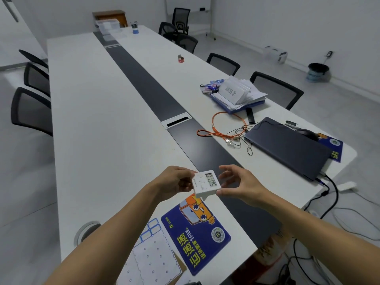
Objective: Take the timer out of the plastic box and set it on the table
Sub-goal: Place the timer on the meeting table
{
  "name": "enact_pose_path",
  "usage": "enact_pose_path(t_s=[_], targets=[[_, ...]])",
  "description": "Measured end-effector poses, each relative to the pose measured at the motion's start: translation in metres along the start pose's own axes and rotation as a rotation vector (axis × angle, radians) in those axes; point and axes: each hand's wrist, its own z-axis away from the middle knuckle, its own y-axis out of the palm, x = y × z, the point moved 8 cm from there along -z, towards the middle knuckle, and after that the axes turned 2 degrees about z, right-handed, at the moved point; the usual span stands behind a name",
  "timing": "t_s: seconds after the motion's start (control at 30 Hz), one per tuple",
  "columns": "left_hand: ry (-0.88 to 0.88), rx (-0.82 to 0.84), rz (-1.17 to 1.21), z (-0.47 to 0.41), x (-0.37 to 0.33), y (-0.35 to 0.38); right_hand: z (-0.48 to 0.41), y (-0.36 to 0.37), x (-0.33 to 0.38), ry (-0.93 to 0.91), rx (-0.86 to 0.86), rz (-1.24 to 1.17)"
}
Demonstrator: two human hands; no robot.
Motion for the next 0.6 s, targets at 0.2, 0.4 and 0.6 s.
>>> enact_pose_path(t_s=[0.2, 0.4, 0.6], targets=[[-0.084, 0.124, -0.053, -0.023, 0.008, -0.003, -0.019, 0.01, -0.008, 0.053, 0.151, -0.02], [-0.162, 0.112, -0.021, -0.067, 0.015, -0.007, -0.06, 0.007, -0.026, 0.093, 0.23, -0.058], [-0.15, -0.408, -0.23, -0.136, 0.023, -0.059, -0.144, -0.014, -0.056, 0.14, 0.13, 0.063]])
